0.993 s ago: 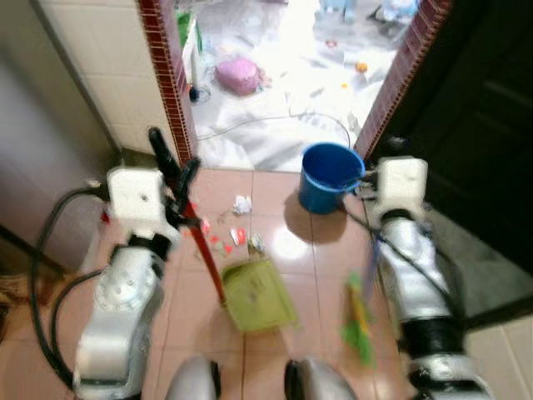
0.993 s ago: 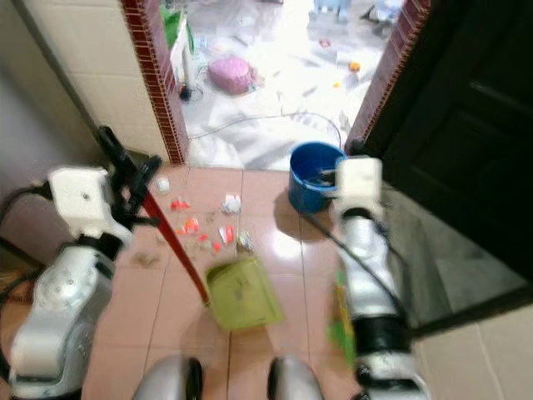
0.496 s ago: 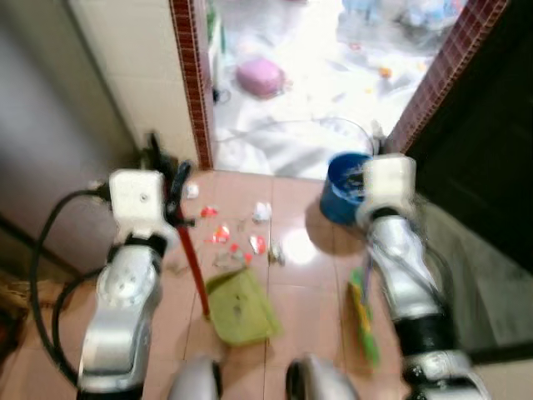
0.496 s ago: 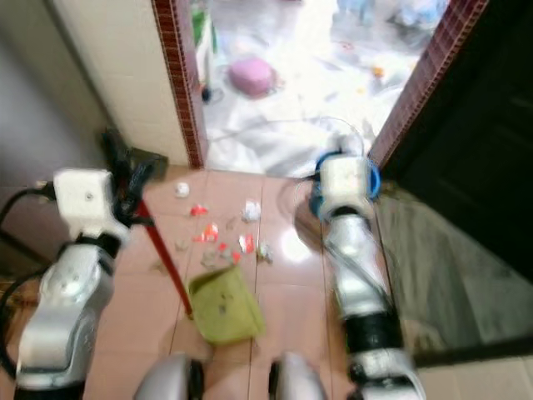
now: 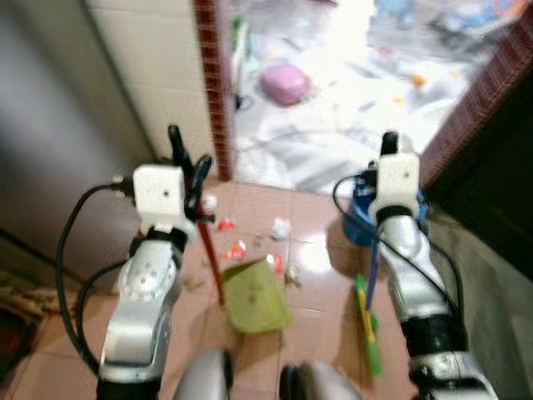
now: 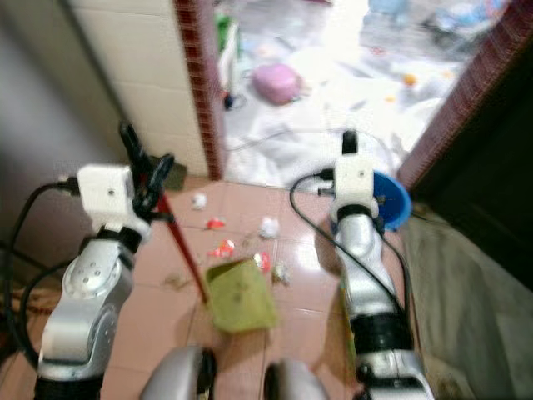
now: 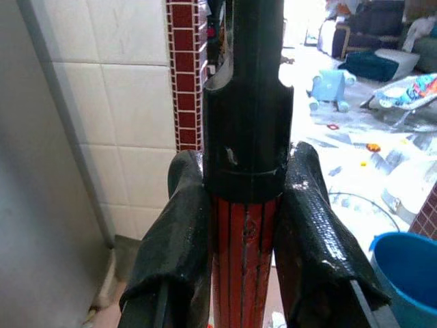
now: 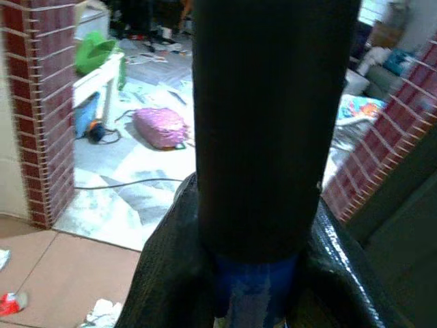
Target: Sweep floor
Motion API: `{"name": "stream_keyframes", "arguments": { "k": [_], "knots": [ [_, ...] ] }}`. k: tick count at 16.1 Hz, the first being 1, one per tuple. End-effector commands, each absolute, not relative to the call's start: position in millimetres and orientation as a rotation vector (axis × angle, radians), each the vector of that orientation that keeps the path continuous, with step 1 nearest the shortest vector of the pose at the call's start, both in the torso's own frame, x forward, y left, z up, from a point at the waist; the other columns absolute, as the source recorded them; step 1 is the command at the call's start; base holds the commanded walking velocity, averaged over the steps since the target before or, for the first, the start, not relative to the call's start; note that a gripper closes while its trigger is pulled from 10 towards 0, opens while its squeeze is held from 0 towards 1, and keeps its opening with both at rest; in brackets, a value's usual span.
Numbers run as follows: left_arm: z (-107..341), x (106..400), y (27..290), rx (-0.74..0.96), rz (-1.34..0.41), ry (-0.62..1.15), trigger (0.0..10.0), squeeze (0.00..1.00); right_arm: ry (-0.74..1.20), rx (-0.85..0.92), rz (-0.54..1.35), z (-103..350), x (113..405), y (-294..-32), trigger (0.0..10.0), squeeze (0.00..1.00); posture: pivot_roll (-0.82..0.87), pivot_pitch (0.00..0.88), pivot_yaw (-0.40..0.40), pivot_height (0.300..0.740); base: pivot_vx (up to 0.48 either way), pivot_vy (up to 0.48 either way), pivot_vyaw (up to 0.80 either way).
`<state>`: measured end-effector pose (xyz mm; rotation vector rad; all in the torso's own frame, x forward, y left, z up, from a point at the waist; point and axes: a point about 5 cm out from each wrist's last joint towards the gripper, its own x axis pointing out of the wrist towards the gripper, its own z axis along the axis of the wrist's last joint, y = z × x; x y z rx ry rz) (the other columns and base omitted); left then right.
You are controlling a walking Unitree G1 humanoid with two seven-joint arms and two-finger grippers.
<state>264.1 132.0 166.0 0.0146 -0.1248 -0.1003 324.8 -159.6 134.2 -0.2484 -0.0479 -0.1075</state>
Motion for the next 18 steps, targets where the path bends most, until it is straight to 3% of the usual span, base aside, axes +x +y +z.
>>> {"name": "stream_keyframes", "arguments": {
  "k": [1, 6, 13, 18],
  "knots": [
    [175.0, 265.7, 133.7, 0.038, -0.087, -0.175, 10.0, 0.0, -0.105, -0.235, -0.113, 146.3, 325.9, -160.6, 10.0, 0.0, 0.03, 0.171, -0.013, 0.74, 0.48, 0.0, 0.0],
    [176.2, 267.3, 135.3, 0.044, -0.082, -0.188, 10.0, 0.0, -0.103, -0.238, -0.114, 145.0, 327.6, -159.7, 10.0, 0.0, 0.03, 0.163, -0.012, 0.74, 0.466, 0.0, 0.0],
    [177.7, 281.9, 149.7, 0.153, -0.035, -0.228, 10.0, 0.0, -0.08, -0.225, -0.109, 140.0, 326.2, -161.8, 10.0, 0.0, 0.03, 0.16, -0.024, 0.74, 0.0, 0.0, 0.0],
    [167.2, 296.6, 134.2, 0.224, -0.139, -0.249, 10.0, 0.0, -0.105, -0.205, -0.124, 148.9, 331.8, -164.6, 10.0, 0.0, -0.01, 0.163, -0.016, 0.74, 0.0, 0.0, 0.0]
  ]
}}
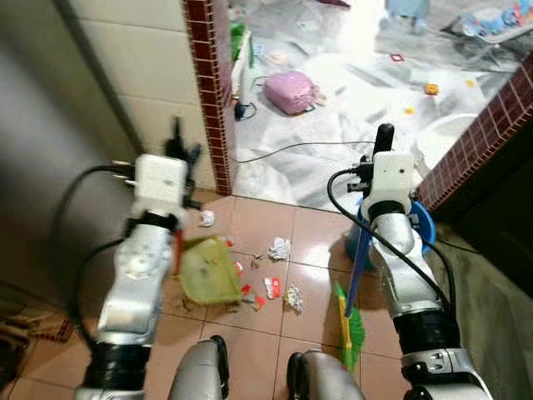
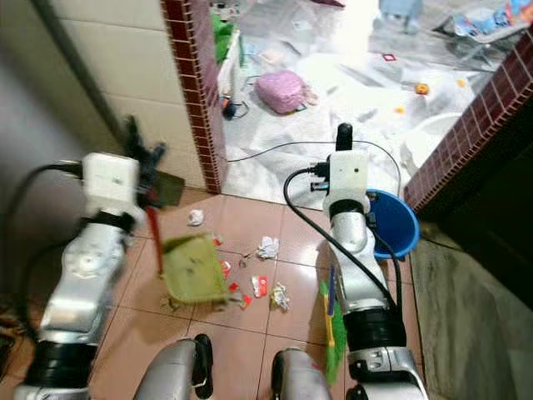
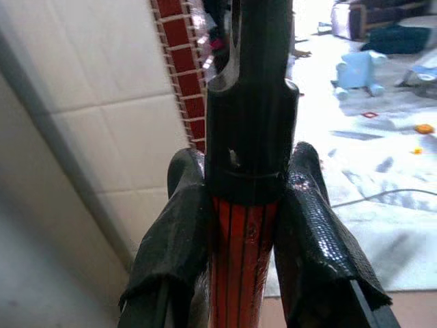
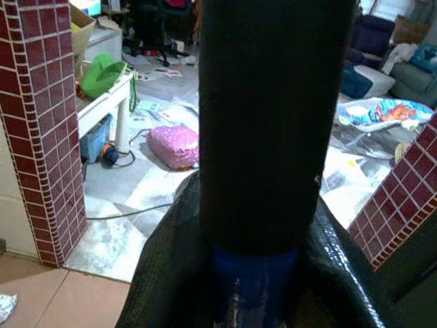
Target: Sweep floor
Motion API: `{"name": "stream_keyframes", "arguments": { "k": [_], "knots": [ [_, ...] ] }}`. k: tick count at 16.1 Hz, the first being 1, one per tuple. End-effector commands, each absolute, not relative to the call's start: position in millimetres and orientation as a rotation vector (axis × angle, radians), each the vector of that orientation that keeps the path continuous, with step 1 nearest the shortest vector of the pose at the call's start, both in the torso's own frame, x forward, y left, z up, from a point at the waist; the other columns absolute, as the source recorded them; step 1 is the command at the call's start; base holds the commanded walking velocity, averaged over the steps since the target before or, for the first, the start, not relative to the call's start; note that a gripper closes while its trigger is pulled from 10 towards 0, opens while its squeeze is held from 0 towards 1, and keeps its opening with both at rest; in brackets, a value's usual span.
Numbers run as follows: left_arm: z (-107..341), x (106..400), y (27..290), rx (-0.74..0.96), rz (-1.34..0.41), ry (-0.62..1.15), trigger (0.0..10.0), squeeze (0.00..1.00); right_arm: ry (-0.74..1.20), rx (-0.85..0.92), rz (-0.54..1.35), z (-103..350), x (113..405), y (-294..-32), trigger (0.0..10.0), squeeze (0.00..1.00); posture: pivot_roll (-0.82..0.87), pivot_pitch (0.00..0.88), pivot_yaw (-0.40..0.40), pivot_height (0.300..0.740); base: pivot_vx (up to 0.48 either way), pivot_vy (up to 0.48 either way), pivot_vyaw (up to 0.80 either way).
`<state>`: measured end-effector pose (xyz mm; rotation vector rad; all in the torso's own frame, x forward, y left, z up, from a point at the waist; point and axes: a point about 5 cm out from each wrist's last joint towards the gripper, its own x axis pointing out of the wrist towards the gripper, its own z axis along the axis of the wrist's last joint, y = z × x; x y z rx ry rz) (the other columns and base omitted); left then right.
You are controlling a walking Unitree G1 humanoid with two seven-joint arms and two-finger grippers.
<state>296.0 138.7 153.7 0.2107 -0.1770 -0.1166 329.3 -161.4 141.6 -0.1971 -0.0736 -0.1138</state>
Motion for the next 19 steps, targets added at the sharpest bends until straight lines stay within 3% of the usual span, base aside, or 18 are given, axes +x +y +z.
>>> {"name": "stream_keyframes", "arguments": {
  "k": [1, 8, 10, 13, 19],
  "knots": [
    [164.6, 299.8, 129.0, 0.227, -0.16, -0.251, 10.0, 0.0, -0.103, -0.191, -0.129, 149.5, 332.7, -165.0, 10.0, 0.0, -0.01, 0.163, -0.017, 0.74, 0.0, 0.0, 0.0],
    [144.9, 312.8, 105.0, 0.242, -0.204, -0.293, 10.0, 0.0, -0.159, -0.076, -0.079, 161.1, 337.2, -157.9, 10.0, 0.0, -0.04, 0.164, -0.012, 0.74, 0.0, 0.0, 0.0],
    [135.8, 316.8, 100.3, 0.153, -0.199, -0.245, 10.0, 0.0, -0.17, 0.022, -0.008, 165.6, 339.0, -150.6, 10.0, 0.0, -0.04, 0.165, -0.011, 0.74, 0.0, 0.0, 0.0],
    [125.3, 318.3, 85.7, 0.104, -0.253, -0.183, 10.0, 0.0, -0.174, 0.037, 0.042, 168.0, 340.4, -142.6, 10.0, 0.0, -0.05, 0.166, -0.018, 0.74, 0.0, 0.0, 0.0],
    [107.5, 316.7, 73.3, 0.102, -0.324, -0.102, 10.0, 0.0, -0.153, 0.06, 0.074, 166.6, 341.7, -140.2, 10.0, 0.0, -0.05, 0.17, -0.018, 0.74, 0.0, 0.0, 0.0]
  ]
}}
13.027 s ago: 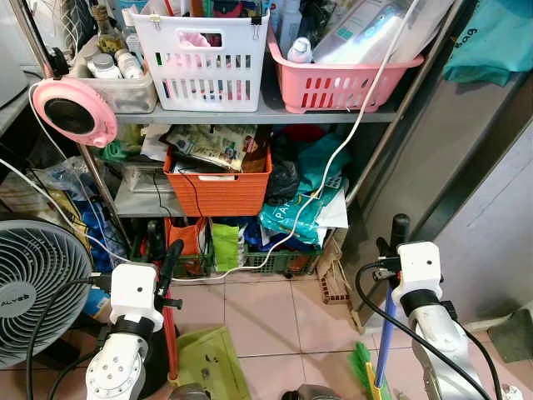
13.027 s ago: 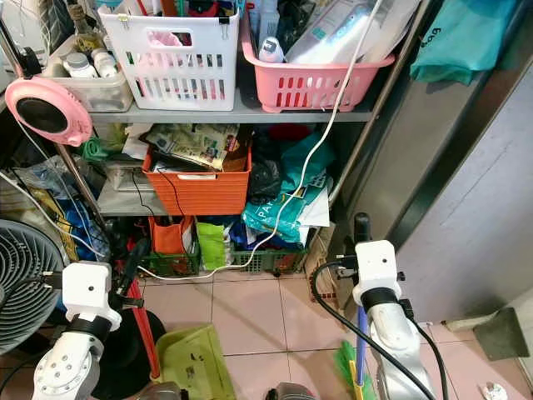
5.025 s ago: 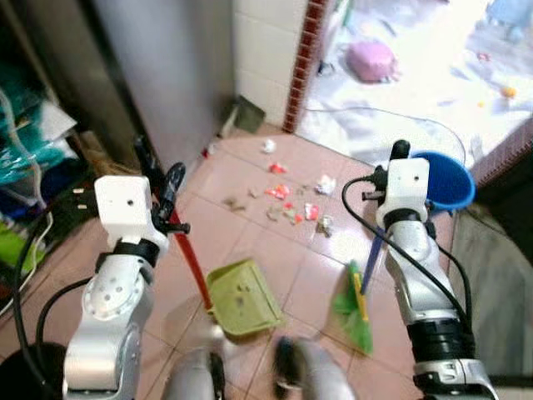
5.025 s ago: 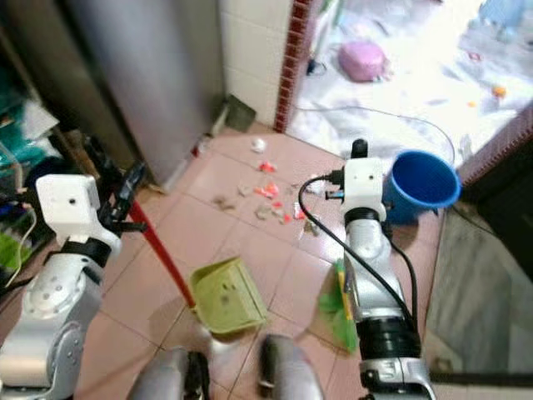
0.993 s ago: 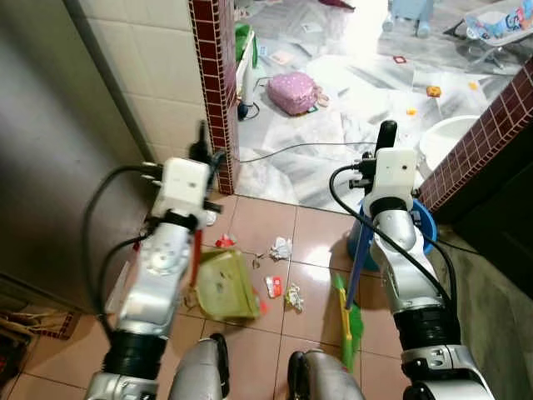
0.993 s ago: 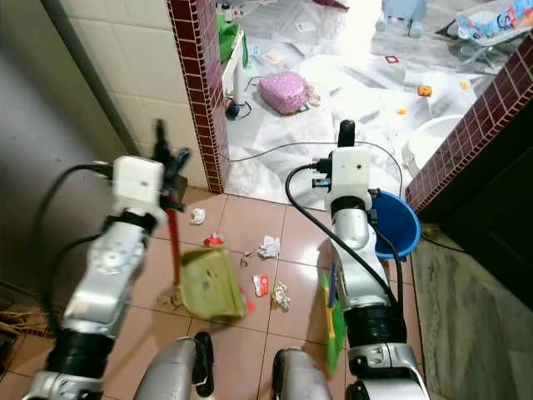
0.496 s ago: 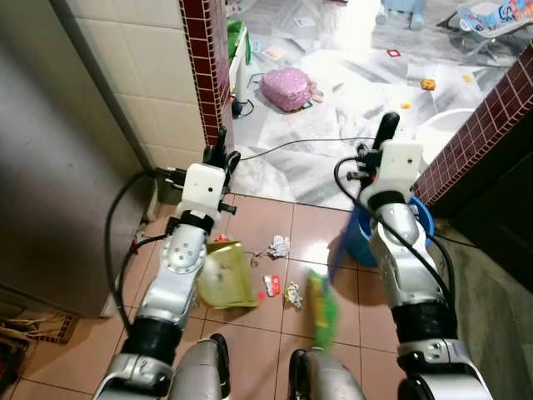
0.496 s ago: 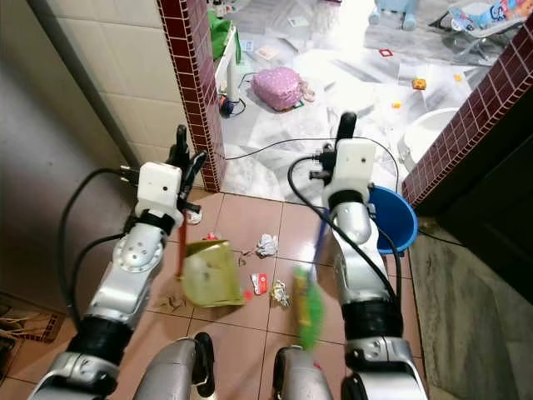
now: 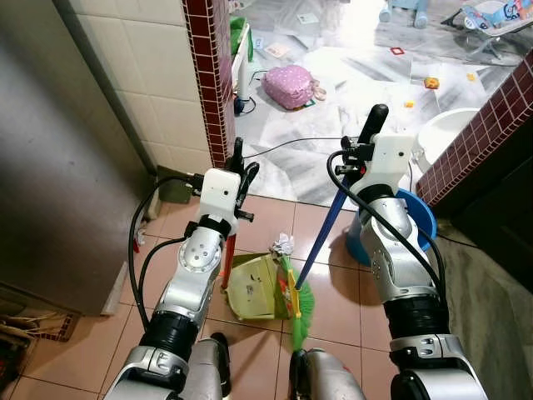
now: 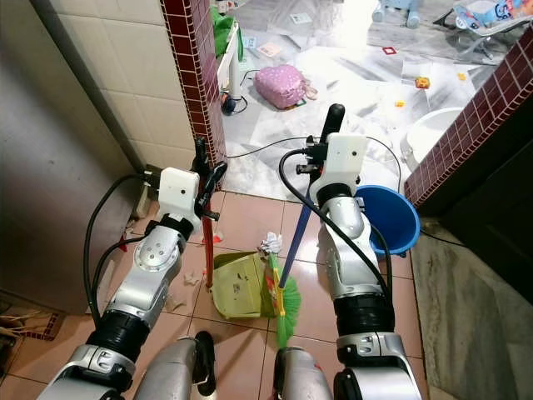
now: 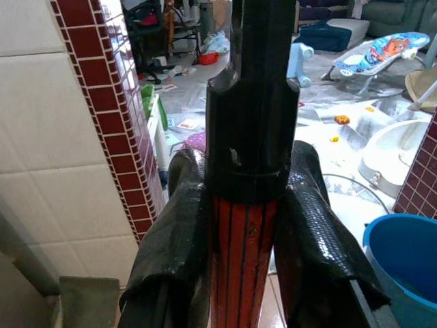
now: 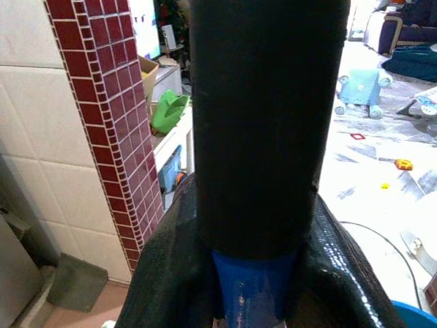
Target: Sweep floor
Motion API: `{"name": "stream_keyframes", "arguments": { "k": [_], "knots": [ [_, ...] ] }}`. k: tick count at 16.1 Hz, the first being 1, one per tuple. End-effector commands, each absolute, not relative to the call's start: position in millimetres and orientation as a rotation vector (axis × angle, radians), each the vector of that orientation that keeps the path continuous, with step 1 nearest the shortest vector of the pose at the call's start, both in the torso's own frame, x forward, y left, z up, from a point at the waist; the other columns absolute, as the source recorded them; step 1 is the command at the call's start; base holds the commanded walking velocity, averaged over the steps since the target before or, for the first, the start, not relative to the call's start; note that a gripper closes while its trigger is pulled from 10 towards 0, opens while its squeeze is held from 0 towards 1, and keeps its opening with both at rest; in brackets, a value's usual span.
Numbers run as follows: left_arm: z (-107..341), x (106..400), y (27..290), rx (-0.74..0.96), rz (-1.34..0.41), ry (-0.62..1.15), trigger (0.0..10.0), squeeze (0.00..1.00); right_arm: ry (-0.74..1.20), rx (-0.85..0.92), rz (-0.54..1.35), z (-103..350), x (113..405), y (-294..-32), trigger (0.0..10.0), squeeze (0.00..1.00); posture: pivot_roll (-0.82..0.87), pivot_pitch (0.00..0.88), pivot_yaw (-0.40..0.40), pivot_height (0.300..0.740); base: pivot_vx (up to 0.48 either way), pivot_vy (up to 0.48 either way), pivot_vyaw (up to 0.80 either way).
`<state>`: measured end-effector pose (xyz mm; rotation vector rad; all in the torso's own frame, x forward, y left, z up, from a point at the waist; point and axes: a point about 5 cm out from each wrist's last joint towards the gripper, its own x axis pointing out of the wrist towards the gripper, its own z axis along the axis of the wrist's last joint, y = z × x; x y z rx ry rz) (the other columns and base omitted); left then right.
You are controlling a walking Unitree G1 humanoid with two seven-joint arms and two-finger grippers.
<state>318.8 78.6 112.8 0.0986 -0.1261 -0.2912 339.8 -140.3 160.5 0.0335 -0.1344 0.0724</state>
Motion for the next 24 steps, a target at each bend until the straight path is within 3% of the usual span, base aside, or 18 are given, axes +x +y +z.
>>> {"name": "stream_keyframes", "arguments": {
  "k": [1, 10, 16, 24],
  "knots": [
    [106.2, 317.0, 72.2, 0.104, -0.332, -0.097, 10.0, 0.0, -0.148, 0.074, 0.084, 167.8, 342.3, -139.2, 10.0, 0.0, -0.05, 0.172, -0.016, 0.74, 0.0, 0.0, 0.0],
    [104.2, 316.9, 67.3, 0.076, -0.34, -0.092, 10.0, 0.0, -0.214, 0.241, 0.224, 215.9, 349.9, -121.1, 10.0, 0.0, -0.05, 0.166, -0.017, 0.74, 0.0, 0.0, 0.0],
    [106.2, 319.0, 67.5, 0.08, -0.339, -0.098, 10.0, 0.0, -0.467, -0.067, 0.199, 263.5, 348.4, -139.6, 10.0, 0.0, -0.06, 0.156, -0.017, 0.74, 0.0, 0.0, 0.0],
    [154.7, 313.1, 83.9, 0.135, -0.297, -0.233, 10.0, 0.0, -0.336, -0.192, 0.127, 209.4, 344.7, -157.4, 10.0, 0.0, -0.04, 0.165, -0.015, 0.74, 0.0, 0.0, 0.0]
  ]
}}
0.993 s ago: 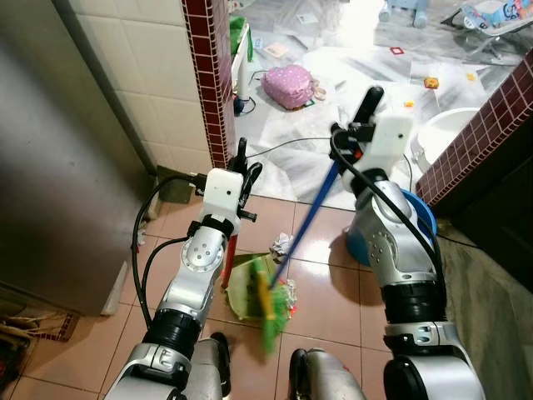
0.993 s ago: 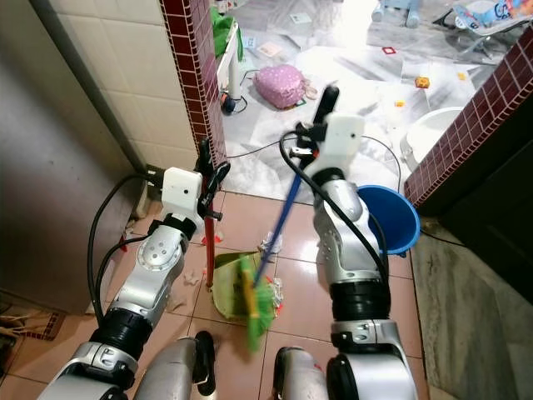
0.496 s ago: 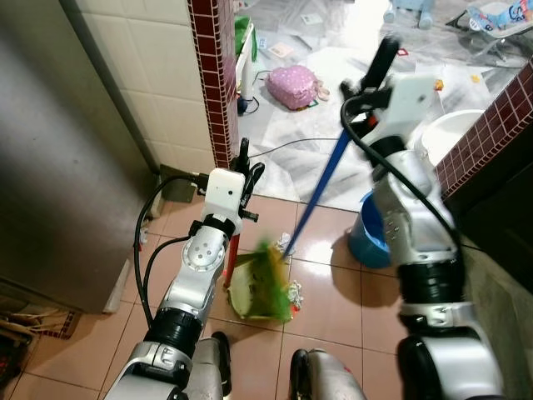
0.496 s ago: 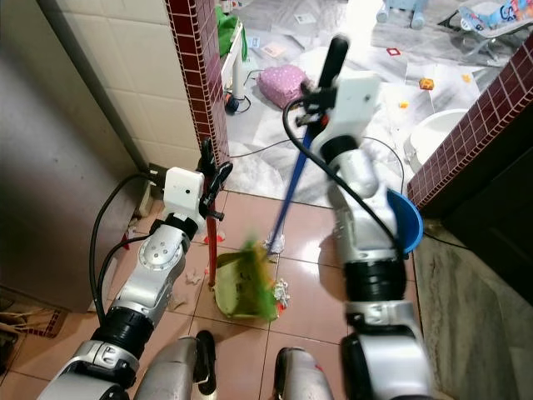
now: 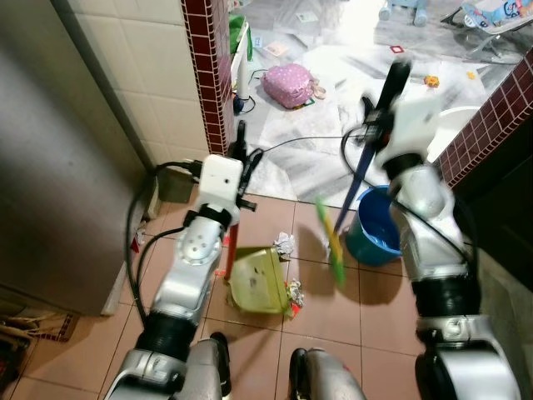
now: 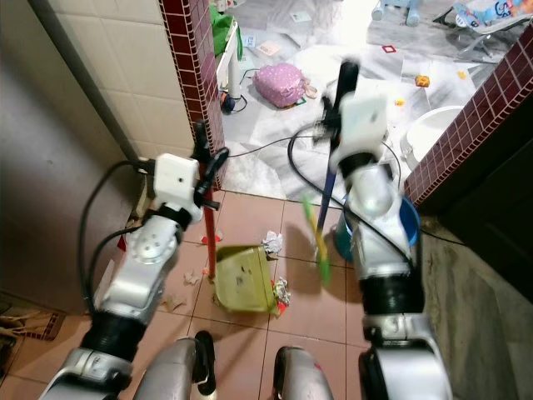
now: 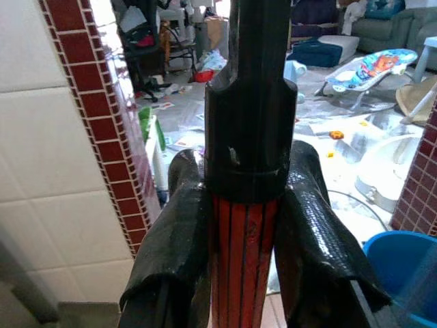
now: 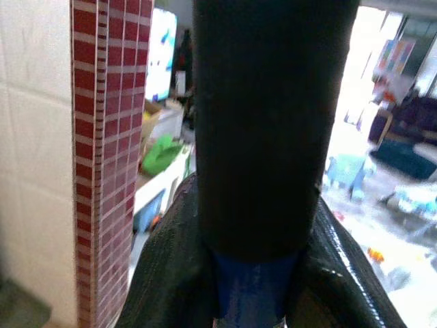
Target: Sweep floor
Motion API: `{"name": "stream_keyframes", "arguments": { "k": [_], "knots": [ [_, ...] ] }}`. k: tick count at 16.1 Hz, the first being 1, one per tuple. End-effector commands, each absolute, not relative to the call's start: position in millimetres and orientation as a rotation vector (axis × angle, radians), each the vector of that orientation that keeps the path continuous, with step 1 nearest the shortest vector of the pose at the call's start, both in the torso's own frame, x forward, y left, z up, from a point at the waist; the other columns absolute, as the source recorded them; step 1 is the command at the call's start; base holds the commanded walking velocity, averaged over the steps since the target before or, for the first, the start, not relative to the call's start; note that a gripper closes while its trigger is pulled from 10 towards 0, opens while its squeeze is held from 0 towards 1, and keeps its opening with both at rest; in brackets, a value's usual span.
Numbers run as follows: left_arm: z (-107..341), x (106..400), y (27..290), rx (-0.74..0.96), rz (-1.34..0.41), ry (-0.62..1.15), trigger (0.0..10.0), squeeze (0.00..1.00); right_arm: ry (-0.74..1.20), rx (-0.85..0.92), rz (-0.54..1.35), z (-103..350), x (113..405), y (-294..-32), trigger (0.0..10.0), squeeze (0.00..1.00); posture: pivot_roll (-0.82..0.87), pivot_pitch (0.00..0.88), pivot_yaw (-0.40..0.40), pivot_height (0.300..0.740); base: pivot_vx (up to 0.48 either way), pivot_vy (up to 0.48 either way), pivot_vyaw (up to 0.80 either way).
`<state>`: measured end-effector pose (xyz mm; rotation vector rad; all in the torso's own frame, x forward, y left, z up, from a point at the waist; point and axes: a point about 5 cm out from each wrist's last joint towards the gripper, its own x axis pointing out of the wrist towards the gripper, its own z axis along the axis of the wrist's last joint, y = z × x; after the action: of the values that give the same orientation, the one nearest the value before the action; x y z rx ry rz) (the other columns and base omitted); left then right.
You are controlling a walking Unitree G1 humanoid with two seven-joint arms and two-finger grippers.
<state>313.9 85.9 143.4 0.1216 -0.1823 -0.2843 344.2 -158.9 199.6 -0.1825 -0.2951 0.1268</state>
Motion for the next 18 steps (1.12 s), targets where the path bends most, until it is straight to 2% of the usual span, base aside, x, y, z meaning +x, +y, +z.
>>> {"name": "stream_keyframes", "arguments": {
  "k": [1, 5, 7, 13, 18],
  "knots": [
    [155.2, 310.1, 88.6, 0.159, -0.291, -0.218, 10.0, 0.0, -0.294, -0.177, 0.134, 199.4, 343.3, -154.6, 10.0, 0.0, -0.03, 0.167, -0.017, 0.74, 0.0, 0.0, 0.0],
    [131.0, 300.2, 94.6, 0.206, -0.311, -0.089, 10.0, 0.0, -0.199, -0.167, 0.128, 177.6, 343.6, -148.0, 10.0, 0.0, -0.03, 0.172, -0.015, 0.74, 0.0, 0.0, 0.0],
    [114.6, 299.1, 85.4, 0.201, -0.361, -0.013, 10.0, 0.0, -0.17, -0.127, 0.12, 173.0, 342.3, -145.9, 10.0, 0.0, -0.04, 0.173, -0.013, 0.74, 0.0, 0.0, 0.0],
    [105.5, 300.9, 61.7, 0.175, -0.412, 0.006, 10.0, 0.0, -0.081, 0.069, 0.066, 166.7, 346.6, -151.0, 10.0, 0.0, -0.05, 0.175, -0.01, 0.74, 0.0, 0.0, 0.0],
    [96.1, 302.8, 61.9, 0.084, -0.368, 0.049, 10.0, 0.0, -0.07, 0.247, 0.062, 176.9, 351.5, -146.0, 10.0, 0.0, -0.05, 0.173, -0.011, 0.74, 0.0, 0.0, 0.0]
  ]
}}
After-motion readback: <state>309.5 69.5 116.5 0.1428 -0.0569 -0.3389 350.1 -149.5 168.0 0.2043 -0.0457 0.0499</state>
